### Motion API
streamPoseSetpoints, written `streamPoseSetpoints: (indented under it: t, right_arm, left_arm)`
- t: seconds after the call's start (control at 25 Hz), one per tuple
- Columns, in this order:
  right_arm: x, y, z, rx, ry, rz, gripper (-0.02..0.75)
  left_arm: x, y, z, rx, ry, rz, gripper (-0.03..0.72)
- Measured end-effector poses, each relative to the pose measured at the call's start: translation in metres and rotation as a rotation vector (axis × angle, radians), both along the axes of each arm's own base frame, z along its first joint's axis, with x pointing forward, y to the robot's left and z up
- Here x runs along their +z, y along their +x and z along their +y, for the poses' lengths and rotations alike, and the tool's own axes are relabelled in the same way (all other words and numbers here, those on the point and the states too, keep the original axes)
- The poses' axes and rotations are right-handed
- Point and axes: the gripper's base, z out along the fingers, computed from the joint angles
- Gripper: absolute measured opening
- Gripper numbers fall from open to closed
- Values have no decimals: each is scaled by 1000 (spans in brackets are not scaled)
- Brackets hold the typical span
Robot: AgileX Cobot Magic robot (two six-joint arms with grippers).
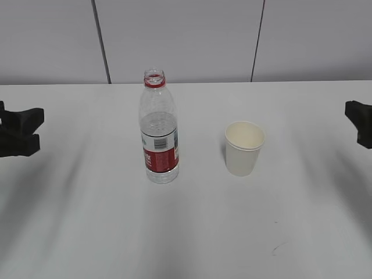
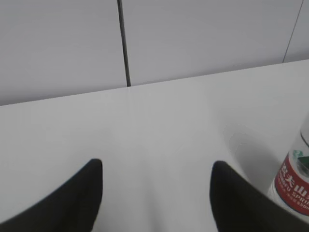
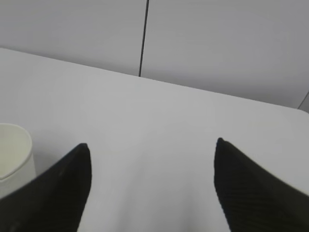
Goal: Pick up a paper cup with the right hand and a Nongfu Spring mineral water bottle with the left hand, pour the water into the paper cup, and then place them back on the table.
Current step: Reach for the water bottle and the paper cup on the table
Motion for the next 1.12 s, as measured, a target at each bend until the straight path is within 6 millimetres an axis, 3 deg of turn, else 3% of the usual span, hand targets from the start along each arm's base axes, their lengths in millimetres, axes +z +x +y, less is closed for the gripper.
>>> streamPoseSetpoints:
  t: [0.56,0.84,1.12]
  right_arm:
    - [-51,27,17,223,16,38,590]
    - [-82,35,24,303,57,81,590]
    - [-105,39,26,343,56,98,590]
  left_arm:
    - [-34,12,-8,-52,62,138,439]
    - [-35,19,-16,-114,43,60,439]
    - [-54,28,-26,-187,-4,35,439]
